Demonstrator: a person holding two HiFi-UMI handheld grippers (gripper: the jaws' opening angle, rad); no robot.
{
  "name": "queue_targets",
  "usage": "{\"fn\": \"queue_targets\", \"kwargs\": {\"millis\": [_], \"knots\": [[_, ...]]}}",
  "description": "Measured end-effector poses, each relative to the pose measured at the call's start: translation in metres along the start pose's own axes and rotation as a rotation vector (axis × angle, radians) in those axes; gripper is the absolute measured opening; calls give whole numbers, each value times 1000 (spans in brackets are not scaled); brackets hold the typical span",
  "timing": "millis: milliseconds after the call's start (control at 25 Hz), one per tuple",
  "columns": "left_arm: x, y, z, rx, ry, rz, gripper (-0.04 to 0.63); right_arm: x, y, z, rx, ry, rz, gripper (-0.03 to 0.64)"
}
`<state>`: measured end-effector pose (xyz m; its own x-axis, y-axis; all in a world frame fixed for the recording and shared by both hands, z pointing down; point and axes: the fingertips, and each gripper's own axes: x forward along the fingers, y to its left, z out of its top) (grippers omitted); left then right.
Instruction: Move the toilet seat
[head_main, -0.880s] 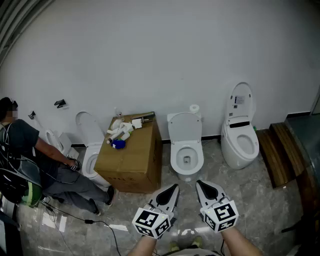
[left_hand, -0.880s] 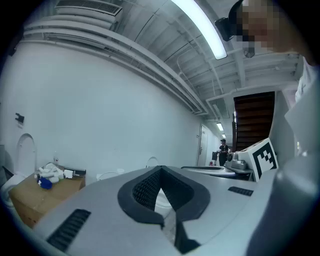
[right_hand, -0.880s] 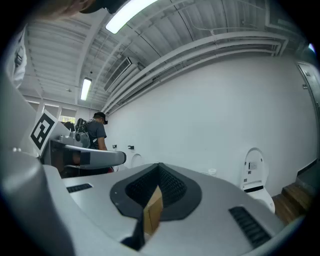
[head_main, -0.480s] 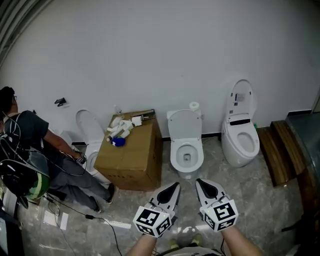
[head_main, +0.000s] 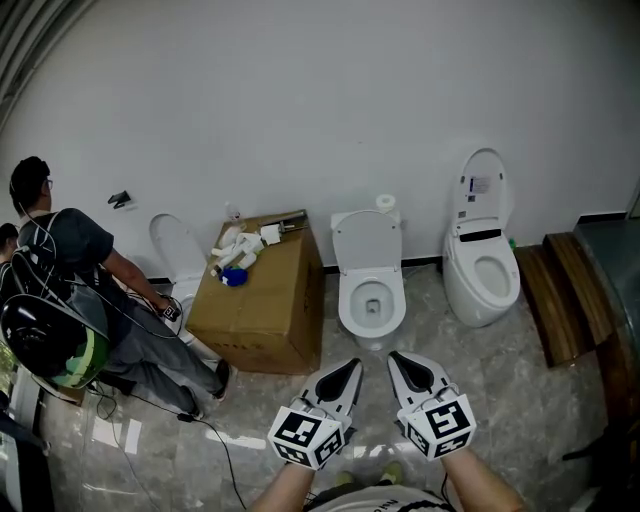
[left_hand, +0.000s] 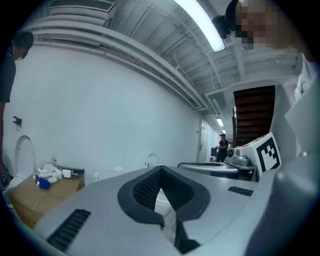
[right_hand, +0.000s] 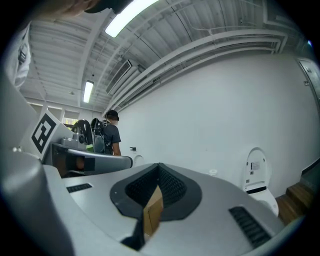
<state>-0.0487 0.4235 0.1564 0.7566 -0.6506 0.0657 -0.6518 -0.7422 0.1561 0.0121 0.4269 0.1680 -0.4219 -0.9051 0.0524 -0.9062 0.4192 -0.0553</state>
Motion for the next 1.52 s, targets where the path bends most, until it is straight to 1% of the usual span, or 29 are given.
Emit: {"fn": "queue_targets", "kwargs": {"millis": [80, 160, 440, 640, 760, 880, 1040, 1320, 1520], "knots": [[6, 0, -1, 2, 5, 7, 8, 0, -5, 1, 19, -23, 9, 12], [11, 0, -1, 6, 7, 16, 8, 0, -12, 2, 23, -31, -1, 12], [31, 8, -8, 9, 37, 30, 8, 11, -34, -1, 41, -30, -18, 12], [58, 27, -11, -13, 38, 22, 8, 31, -54, -1, 16, -41, -39, 12], [77, 46, -17, -26, 44, 21, 8, 52, -66, -4, 7, -38, -44, 12], [102, 72, -22, -20, 48, 20, 8, 83, -79, -9, -7, -32, -49, 12], [140, 117, -29, -12, 65, 9, 8, 137, -99, -21, -1, -8, -56, 12], [211, 224, -31, -26, 108, -15, 8, 257, -137, -31, 16, 23, -90, 12], [247, 286, -42, -7, 145, -32, 8, 325, -156, -41, 19, 40, -114, 12]]}}
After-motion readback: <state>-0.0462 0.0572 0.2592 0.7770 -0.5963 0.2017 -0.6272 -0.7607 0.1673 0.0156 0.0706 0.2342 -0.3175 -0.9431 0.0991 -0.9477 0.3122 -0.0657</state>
